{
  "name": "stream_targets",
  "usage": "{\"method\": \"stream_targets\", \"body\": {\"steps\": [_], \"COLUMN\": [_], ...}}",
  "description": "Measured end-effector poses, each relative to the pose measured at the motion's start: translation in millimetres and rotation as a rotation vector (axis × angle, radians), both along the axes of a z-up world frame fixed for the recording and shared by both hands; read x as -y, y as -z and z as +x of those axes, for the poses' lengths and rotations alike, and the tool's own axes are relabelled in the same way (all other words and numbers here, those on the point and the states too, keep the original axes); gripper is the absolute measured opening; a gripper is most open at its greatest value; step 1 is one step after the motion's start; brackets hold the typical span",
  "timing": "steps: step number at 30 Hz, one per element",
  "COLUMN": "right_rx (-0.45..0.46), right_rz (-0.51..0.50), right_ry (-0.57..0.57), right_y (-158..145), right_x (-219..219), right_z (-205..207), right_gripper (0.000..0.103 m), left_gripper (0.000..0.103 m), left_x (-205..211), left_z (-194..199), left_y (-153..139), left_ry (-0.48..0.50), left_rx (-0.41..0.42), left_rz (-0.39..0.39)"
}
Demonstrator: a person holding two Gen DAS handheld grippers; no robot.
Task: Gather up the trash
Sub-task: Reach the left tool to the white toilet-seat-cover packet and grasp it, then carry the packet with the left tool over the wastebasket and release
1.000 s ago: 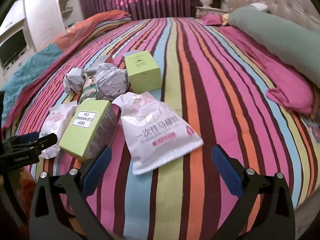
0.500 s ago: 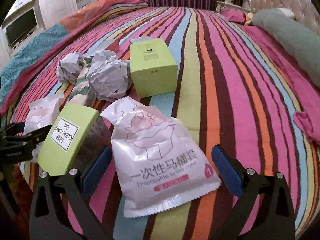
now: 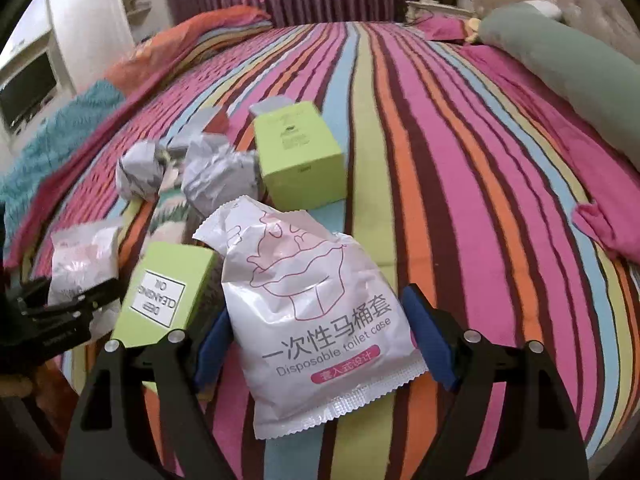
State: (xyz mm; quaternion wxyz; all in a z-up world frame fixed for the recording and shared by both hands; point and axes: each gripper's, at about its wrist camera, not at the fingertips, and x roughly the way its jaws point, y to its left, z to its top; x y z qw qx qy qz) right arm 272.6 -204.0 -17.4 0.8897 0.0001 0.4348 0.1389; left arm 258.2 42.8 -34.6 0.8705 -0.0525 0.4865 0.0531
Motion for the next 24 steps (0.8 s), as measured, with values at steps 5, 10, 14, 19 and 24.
{"method": "stream_targets", "body": {"steps": [5, 10, 14, 19, 24], "right_rx": [-0.021, -0.031, -0.049, -0.098, -0.151], "right_rz": [0.078, 0.136, 0.172, 0.239, 0.279], "right_ry": [0.094, 0.144, 0.164, 0.167, 0.152], "right_y": [-7.8, -12.6, -13.3, -5.6, 4.9], "right_x": [29.1, 47.6, 52.3, 57.5, 54.3], "right_z": [-16.0, -46.0, -76.8, -107.6, -143.9], "right_gripper": [0.077, 0.077, 0.077, 0.077, 0.077], "left_gripper": [0.063, 0.063, 0.063, 0.063, 0.063], "left_x": [-1.7, -2.6, -4.0, -3.6, 5.0], "left_z": [-17.1, -42.3, -73.2, -109.4, -153.9], "left_y": [-13.8, -25.6, -30.9, -29.4, -24.5], "left_ry": [0.018, 0.044, 0.061, 0.095, 0.156], "left_rx": [0.024, 0.048, 0.059, 0.044, 0.035], "left_rz": [-0.007, -0.025, -0.042, -0.055, -0.068]}}
